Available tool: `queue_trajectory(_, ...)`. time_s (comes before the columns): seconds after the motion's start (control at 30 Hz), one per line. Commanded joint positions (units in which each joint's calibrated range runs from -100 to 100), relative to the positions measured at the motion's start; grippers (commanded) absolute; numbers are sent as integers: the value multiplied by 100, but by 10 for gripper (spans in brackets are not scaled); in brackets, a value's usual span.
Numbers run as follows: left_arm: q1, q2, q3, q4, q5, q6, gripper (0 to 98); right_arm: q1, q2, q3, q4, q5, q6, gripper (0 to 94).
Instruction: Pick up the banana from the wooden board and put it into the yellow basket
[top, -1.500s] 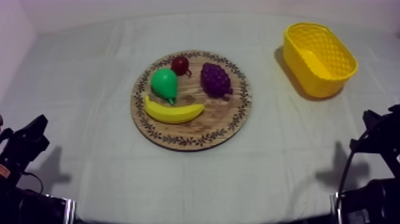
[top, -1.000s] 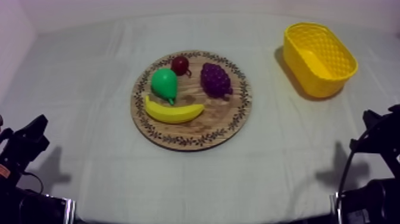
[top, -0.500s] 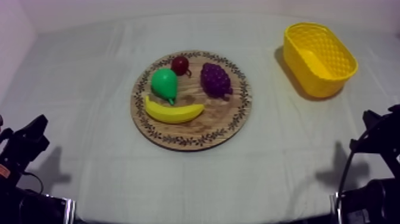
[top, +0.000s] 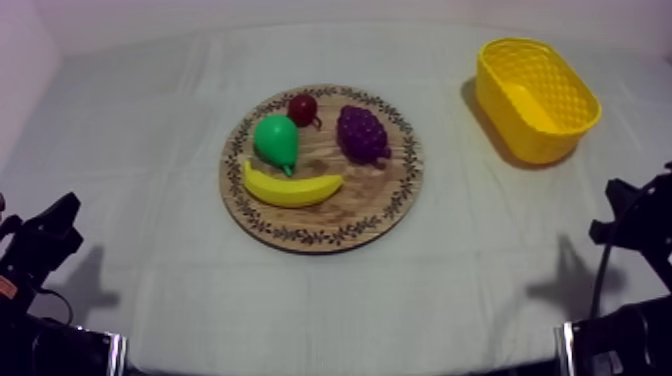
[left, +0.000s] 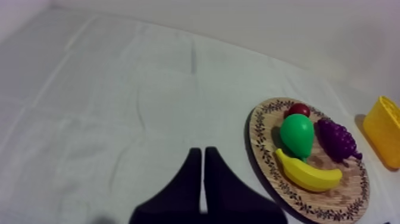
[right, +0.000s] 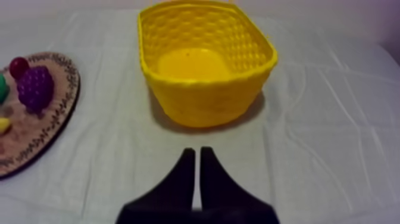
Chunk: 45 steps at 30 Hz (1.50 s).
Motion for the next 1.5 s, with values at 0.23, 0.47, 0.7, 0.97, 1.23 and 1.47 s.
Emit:
queue_trajectory(0.23, 1, 0, 3, 0, -2, 0, 1, -82, 2640, -2688, -401, 521, 61, 22)
queue_trajectory(0.47, 1, 0, 3, 0, -2, 1, 1, -152, 4219, -4714, -937, 1288, 483, 21)
queue_trajectory(0.7, 1, 0, 3, 0, -2, -1, 1, -135, 5614, -6318, -1628, 2210, 1129, 48)
queue_trajectory(0.97, 1, 0, 3, 0, -2, 1, 1, -577, 6691, -7424, -1805, 2537, 1347, 52)
queue_trajectory(1.23, 1, 0, 3, 0, -2, 0, 1, -1113, 7427, -7873, -2066, 2860, 1802, 53)
queue_trajectory(1.47, 1, 0, 3, 0, -2, 0, 1, -1744, 8031, -7891, -2178, 2998, 2143, 55)
